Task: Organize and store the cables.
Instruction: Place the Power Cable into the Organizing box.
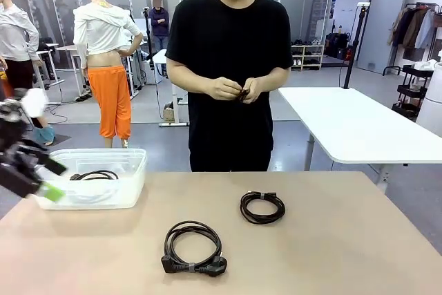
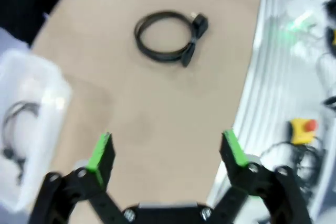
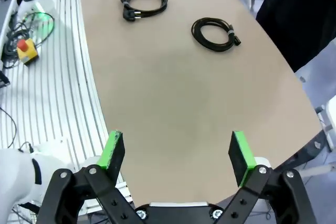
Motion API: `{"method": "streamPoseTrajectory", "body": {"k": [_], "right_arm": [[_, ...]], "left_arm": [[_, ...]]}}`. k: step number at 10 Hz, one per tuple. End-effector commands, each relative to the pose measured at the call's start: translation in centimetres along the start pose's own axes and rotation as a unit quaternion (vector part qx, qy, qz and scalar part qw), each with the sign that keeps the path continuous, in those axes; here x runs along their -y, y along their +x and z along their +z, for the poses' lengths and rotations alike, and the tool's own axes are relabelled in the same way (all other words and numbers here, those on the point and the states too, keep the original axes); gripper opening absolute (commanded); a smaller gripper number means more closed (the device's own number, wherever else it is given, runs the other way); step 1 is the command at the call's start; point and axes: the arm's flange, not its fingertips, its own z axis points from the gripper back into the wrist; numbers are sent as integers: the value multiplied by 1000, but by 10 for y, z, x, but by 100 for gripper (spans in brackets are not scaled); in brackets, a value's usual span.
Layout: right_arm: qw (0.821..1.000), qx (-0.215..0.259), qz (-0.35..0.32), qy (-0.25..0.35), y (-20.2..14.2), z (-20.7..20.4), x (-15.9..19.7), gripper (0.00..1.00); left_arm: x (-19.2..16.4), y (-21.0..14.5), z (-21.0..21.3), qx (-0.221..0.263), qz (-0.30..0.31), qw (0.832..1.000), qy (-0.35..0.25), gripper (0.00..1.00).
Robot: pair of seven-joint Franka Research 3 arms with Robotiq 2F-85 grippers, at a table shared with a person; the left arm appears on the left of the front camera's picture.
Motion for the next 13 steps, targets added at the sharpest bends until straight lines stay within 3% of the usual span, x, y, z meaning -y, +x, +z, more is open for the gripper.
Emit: {"method": "streamPoseTrajectory", "body": {"k": [1, 4, 6, 8, 9, 13], "right_arm": [[1000, 23, 12, 7, -27, 5, -20, 100], [999, 38, -16, 1, -69, 32, -31, 100], [999, 50, -21, 4, -81, 35, -35, 100], [999, 50, 1, 9, -81, 33, -34, 100], [999, 41, -32, 3, -83, 32, -37, 100], [999, 41, -32, 3, -83, 32, -37, 100]], "left_arm": [[3, 28, -46, -31, -53, 998, 4, 100], [16, 77, -109, -68, -106, 991, -35, 100], [28, 89, -137, -93, -106, 989, -40, 100], [30, 90, -142, -98, -104, 988, -52, 100], [34, 84, -143, -88, -116, 988, -55, 100], [34, 84, -143, -88, -116, 988, -55, 100]]}}
